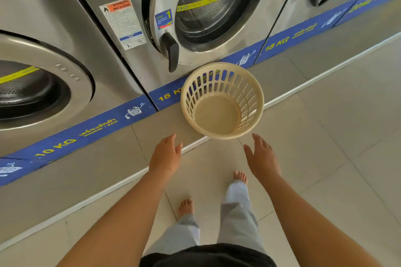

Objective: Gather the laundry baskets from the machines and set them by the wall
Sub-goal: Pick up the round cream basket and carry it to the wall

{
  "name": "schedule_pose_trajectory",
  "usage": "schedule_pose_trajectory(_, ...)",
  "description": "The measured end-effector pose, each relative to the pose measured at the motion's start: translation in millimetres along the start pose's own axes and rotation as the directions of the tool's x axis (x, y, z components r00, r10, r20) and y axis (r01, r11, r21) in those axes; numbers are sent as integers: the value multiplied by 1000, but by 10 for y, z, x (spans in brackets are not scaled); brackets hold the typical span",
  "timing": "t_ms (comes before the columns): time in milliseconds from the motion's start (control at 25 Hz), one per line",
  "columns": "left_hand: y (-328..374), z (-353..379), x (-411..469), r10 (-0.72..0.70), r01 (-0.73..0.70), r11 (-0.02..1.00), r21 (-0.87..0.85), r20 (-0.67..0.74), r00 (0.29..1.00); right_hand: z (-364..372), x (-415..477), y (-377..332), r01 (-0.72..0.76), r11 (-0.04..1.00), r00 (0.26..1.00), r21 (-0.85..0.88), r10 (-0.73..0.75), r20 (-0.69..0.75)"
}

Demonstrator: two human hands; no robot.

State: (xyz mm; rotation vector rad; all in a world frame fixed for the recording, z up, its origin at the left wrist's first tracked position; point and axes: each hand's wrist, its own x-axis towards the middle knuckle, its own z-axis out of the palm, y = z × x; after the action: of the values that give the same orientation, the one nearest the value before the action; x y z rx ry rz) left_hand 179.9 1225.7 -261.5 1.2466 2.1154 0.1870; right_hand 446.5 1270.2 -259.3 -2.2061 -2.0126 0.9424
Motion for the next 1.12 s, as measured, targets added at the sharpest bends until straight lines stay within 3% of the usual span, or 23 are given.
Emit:
schedule_pose_trajectory(160, 369, 274, 546, -156, 155, 987, -50, -16, 988, -202, 936, 205, 49, 998, 996, -49, -45, 81)
schedule_pose_trajectory(360, 816, 664, 1219, -387, 376, 906, -193, -24, 922, -374, 2079, 420, 92, 991, 988, -96, -78, 133)
schedule_pose_trajectory(560, 850, 1097, 1910, -494, 461, 844, -274, -60, 868, -176, 3137, 560, 83, 989, 987, -123, -64, 150)
schedule_pose_trajectory(760, 531, 1491, 2369, -498, 460, 854, -244, -124, 858, 193, 3928, 748, 102, 986, 990, -130, -87, 115)
schedule_pose_trajectory(1000, 233, 1734, 2649, -442, 372, 883, -285, -239, 865, 498, 4388, 974, 314, 947, 949, -68, -311, 51)
schedule_pose_trajectory(1120, 226, 1769, 2627, -496, 391, 849, -354, -283, 821, 527, 4342, 969, 285, 958, 958, -23, -286, -12)
